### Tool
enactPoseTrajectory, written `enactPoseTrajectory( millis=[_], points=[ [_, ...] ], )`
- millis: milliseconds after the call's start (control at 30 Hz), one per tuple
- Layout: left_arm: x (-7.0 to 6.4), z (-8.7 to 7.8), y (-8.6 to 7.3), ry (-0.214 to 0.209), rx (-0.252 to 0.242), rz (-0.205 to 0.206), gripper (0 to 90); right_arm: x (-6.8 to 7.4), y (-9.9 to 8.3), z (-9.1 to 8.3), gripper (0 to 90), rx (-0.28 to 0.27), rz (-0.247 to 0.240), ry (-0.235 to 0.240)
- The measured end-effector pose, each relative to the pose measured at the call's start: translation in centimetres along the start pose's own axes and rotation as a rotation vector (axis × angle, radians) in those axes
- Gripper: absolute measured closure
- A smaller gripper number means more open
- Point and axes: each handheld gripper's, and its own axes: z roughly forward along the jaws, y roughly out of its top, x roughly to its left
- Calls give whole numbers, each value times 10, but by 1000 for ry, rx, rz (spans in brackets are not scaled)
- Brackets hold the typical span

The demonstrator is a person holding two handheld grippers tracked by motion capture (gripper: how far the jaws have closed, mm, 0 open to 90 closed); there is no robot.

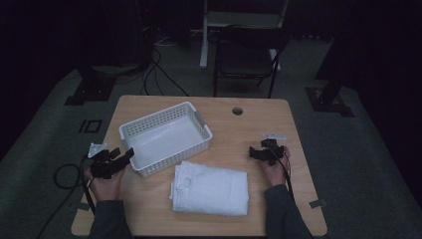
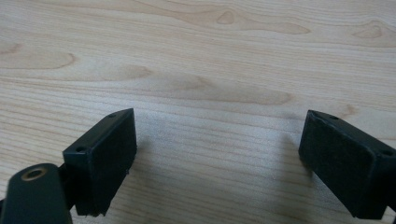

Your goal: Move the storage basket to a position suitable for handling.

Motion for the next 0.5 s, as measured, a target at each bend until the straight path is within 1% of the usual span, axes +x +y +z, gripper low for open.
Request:
enactPoseTrajectory(
  millis=[67,133,233,400,433,500],
  points=[
    [1,1,-1,4,2,6,409,0,0,0,112,0,0,0],
    [1,1,-1,4,2,4,420,0,0,0,111,0,0,0],
    [1,-1,-2,19,-3,2,419,0,-1,-2,142,-5,5,-6],
    [1,1,-3,18,8,-4,378,0,-3,-4,144,-7,17,-16],
    [0,3,-4,16,18,0,374,0,-4,-4,132,-6,17,-16],
    [-1,5,-4,16,22,-1,372,-1,-4,-4,127,-4,11,-11]
  ],
)
